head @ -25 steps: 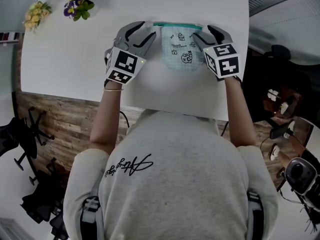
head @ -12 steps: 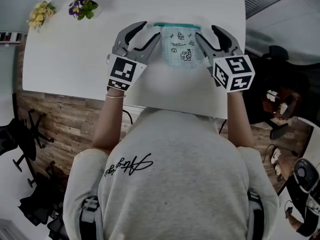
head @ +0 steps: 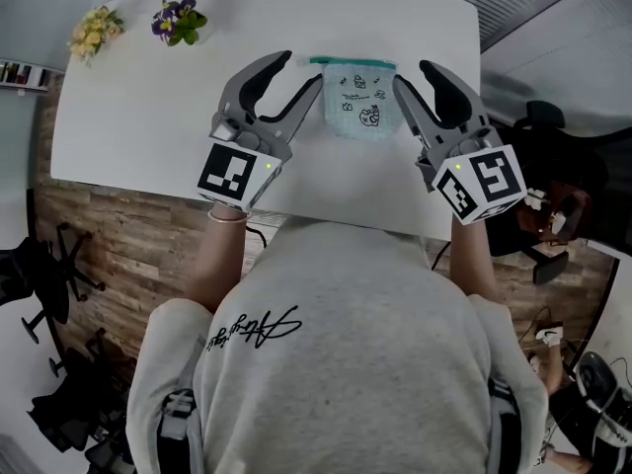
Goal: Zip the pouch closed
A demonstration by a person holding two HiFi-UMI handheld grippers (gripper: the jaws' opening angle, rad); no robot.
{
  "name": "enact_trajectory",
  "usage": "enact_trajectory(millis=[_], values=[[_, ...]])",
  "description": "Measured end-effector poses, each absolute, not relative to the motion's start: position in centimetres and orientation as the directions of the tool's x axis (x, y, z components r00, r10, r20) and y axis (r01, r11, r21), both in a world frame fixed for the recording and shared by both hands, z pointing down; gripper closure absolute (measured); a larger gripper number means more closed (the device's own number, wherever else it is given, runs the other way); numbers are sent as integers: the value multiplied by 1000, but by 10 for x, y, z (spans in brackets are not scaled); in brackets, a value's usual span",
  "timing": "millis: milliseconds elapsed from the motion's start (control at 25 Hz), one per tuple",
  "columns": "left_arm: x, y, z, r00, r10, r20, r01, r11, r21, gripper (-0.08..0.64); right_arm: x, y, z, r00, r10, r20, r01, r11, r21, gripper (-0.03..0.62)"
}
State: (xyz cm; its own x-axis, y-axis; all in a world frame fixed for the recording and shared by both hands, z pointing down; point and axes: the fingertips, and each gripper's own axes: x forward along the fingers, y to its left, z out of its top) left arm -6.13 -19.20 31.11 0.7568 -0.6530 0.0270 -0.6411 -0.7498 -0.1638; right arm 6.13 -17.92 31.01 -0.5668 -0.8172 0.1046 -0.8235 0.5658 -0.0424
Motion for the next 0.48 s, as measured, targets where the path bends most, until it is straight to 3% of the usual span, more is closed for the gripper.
enact_trajectory(millis=[480], values=[[-71,-160,251,768,-631,-107,-640,-750,-169,422,37,-153,251,-633,-772,-45,-773,635,-15,520]])
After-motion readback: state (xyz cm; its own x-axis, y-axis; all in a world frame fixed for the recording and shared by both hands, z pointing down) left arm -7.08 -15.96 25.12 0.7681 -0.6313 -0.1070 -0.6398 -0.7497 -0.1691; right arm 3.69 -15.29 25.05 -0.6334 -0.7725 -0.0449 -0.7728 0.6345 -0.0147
